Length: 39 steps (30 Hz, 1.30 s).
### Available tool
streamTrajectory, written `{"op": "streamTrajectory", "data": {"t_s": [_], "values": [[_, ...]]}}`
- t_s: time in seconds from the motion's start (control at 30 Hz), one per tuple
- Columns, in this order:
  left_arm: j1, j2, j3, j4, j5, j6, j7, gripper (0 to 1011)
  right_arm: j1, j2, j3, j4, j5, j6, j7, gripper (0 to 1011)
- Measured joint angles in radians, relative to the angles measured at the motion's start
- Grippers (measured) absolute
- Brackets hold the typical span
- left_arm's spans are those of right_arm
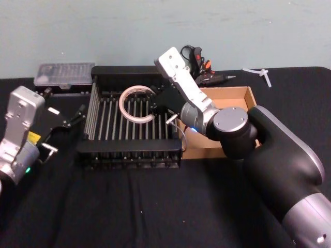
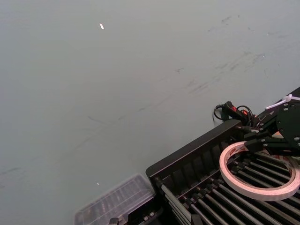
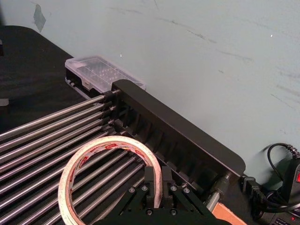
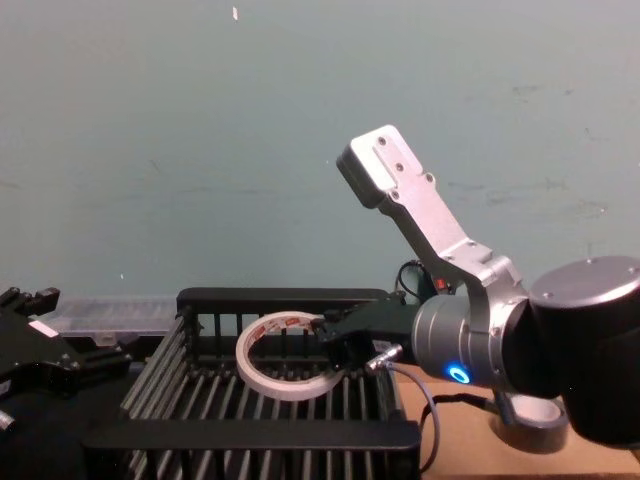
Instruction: Pick up the white tape and place it into the black box , Pick up the silver tape and place it into the brown box.
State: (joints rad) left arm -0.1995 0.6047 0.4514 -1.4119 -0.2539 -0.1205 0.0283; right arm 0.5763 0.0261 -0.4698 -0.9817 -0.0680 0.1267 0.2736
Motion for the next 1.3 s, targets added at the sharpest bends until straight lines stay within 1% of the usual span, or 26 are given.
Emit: {"op": "streamTrajectory", "data": {"t_s": [0.33,0.4,0.47,0.53,0.57,0.6,0.63,0.7,0.73,0.77,0.83,0.9,0.97,1.0,1.1,1.3], "values": [[0.0,0.0,0.0,0.0,0.0,0.0,0.0,1001,0.0,0.0,0.0,-0.002,0.0,0.001,0.001,101],[0.0,0.0,0.0,0.0,0.0,0.0,0.0,1001,0.0,0.0,0.0,-0.002,0.001,0.002,0.001,117],[0.0,0.0,0.0,0.0,0.0,0.0,0.0,1001,0.0,0.001,0.0,-0.002,0.001,0.002,0.001,178],[0.0,0.0,0.0,0.0,0.0,0.0,0.0,1001,0.0,0.001,-0.001,-0.002,0.001,0.002,0.002,211],[0.0,0.0,0.0,0.0,0.0,0.0,0.0,1001,0.0,0.001,-0.001,-0.002,0.002,0.002,0.002,252],[0.0,0.0,0.0,0.0,0.0,0.0,0.0,1001,0.0,0.001,-0.001,-0.002,0.002,0.002,0.002,262],[0.0,0.0,0.0,0.0,0.0,0.0,0.0,1001,0.0,0.001,-0.001,-0.002,0.002,0.002,0.002,311],[0.0,0.0,0.0,0.0,0.0,0.0,0.0,1001,0.0,0.001,-0.001,-0.002,0.002,0.002,0.002,369],[0.0,0.0,0.0,0.0,0.0,0.0,0.0,1001,0.0,0.001,-0.001,-0.002,0.002,0.002,0.002,429],[0.0,0.0,0.0,0.0,0.0,0.0,0.0,1001,0.0,0.001,-0.001,-0.003,0.002,0.002,0.002,449],[0.0,0.0,0.0,0.0,0.0,0.0,0.0,1001,0.0,0.001,-0.001,-0.003,0.003,0.002,0.002,528],[0.0,0.0,0.0,0.0,0.0,0.0,0.0,1001,0.0,0.001,-0.001,-0.003,0.003,0.002,0.002,569],[0.0,0.0,0.0,0.0,0.0,0.0,0.0,1001,0.0,0.001,-0.001,-0.003,0.003,0.002,0.002,651],[0.0,0.0,0.0,0.0,0.0,0.0,0.0,1001,0.0,0.001,-0.001,-0.003,0.003,0.002,0.002,661],[0.0,0.0,0.0,0.0,0.0,0.0,0.0,1001,0.0,0.001,-0.001,-0.003,0.003,0.002,0.002,765],[0.0,0.0,0.0,0.0,0.0,0.0,0.0,1001,0.0,0.001,-0.001,-0.003,0.004,0.002,0.002,922]]}}
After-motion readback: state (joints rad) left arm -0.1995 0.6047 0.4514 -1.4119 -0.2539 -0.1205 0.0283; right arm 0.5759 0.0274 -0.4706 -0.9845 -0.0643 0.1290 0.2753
